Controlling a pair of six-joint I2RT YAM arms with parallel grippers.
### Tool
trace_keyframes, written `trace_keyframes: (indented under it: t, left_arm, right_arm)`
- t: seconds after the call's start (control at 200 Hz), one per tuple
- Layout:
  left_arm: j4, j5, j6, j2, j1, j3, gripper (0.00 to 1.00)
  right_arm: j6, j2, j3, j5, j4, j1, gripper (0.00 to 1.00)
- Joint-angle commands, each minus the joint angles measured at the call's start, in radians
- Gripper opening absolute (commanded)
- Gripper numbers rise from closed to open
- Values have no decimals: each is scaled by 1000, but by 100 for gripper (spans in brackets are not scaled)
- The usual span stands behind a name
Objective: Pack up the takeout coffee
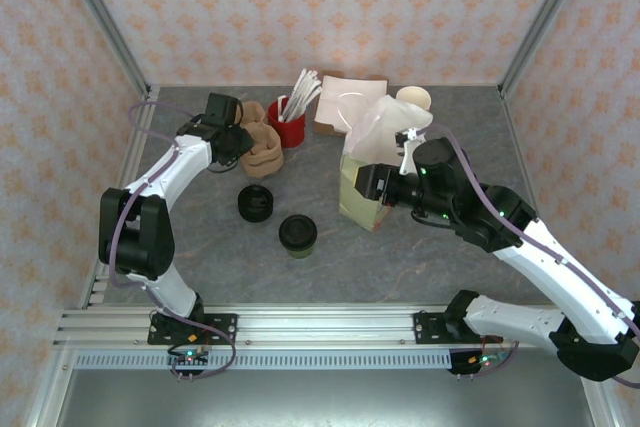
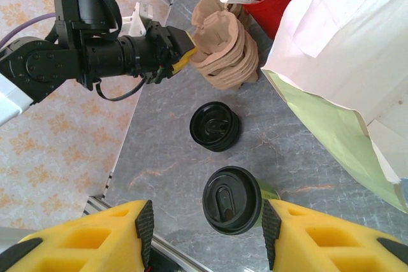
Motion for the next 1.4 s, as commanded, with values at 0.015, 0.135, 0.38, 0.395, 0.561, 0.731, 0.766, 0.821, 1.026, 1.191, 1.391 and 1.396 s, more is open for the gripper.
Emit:
trace_keyframes:
  t: [0.015,0.135,0.38,0.395,0.561,0.731,0.766,0.821,1.026,1.191,1.391,1.396]
  left_arm:
    - [18,0,1,2,7,27,19]
    - [30,13,0,1,6,27,17]
    - [50,34,0,-28,6,32,13]
    - [50,35,-1,-29,5,33,13]
    - [59,43,-2,-47,6,41,10]
    - [73,41,-2,-68,6,42,4]
    - [74,40,-2,-73,5,42,2]
    - [78,40,-2,-79,6,42,0]
    - [117,69,11,-109,5,50,0]
    - [111,84,36,-151,6,82,0]
    - [39,89,60,-235,6,131,0]
    - [37,90,62,-238,6,133,0]
  right_arm:
    - [-11,-17,-14,22,-4,-6,50]
    - [-9,-19,-17,24,0,-6,50]
    - [-2,-25,-16,29,0,-6,50]
    - [-1,-24,-16,30,0,-6,50]
    - [3,-28,-18,40,0,-7,50]
    - [8,-27,-21,40,3,-6,50]
    - [10,-27,-21,42,4,-6,50]
    - [12,-27,-21,40,6,-6,50]
    - [42,-24,-21,37,27,-6,50]
    - [51,-19,-25,29,52,-9,50]
    - [97,-13,-42,-94,129,-74,49]
    - [98,-13,-42,-97,130,-74,50]
